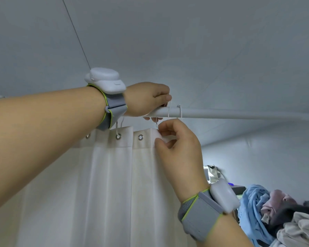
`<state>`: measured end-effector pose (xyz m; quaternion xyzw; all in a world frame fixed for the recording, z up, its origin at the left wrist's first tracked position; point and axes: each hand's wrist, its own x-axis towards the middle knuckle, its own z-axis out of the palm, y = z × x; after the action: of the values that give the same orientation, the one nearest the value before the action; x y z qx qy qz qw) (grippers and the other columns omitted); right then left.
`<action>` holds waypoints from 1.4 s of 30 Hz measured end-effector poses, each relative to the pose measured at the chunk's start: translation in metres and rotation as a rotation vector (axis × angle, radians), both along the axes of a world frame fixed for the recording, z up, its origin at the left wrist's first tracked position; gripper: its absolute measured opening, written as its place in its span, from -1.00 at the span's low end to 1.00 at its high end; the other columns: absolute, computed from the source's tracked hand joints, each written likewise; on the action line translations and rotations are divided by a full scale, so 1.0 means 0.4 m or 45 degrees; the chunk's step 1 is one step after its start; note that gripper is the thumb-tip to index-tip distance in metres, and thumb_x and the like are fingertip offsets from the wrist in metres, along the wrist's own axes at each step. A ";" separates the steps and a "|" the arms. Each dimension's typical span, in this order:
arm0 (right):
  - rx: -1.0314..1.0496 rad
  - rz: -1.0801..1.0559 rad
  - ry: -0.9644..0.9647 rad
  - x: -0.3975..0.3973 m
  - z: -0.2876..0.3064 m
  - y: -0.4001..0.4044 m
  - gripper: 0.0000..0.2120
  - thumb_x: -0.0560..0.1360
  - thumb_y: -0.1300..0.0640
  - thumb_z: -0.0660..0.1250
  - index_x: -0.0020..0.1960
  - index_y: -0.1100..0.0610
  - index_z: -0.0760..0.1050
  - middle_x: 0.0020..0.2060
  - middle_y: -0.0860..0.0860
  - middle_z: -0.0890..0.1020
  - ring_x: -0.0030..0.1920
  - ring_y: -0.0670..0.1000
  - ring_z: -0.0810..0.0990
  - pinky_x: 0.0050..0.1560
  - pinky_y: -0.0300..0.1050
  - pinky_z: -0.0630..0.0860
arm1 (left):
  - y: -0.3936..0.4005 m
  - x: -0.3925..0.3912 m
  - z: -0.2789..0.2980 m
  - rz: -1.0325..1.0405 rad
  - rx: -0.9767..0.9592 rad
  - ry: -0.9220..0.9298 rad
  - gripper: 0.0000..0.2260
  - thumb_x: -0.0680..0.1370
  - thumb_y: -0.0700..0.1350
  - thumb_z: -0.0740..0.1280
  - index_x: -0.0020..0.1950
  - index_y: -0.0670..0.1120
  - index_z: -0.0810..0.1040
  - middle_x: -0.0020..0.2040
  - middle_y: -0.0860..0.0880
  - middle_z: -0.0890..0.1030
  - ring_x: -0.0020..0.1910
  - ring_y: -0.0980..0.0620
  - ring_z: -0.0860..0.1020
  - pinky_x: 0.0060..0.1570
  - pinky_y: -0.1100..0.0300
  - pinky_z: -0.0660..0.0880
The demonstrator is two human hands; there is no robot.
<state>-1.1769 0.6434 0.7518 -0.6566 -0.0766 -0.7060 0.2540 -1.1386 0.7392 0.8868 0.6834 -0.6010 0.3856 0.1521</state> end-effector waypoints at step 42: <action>-0.106 -0.161 0.010 0.007 0.097 0.058 -0.88 0.37 0.30 0.37 -0.23 0.10 0.55 -0.34 -0.02 0.61 -0.26 0.03 0.59 -0.15 -0.02 0.55 | 0.143 0.068 -0.003 0.084 -0.056 0.067 -0.70 0.55 0.19 0.22 0.06 0.07 0.64 -0.06 0.19 0.63 -0.06 0.19 0.57 -0.06 0.33 0.43</action>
<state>-1.1741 0.6666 0.7906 -0.6729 -0.0632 -0.7143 0.1816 -1.1116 0.7966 0.8856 0.7092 -0.5653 0.3855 0.1698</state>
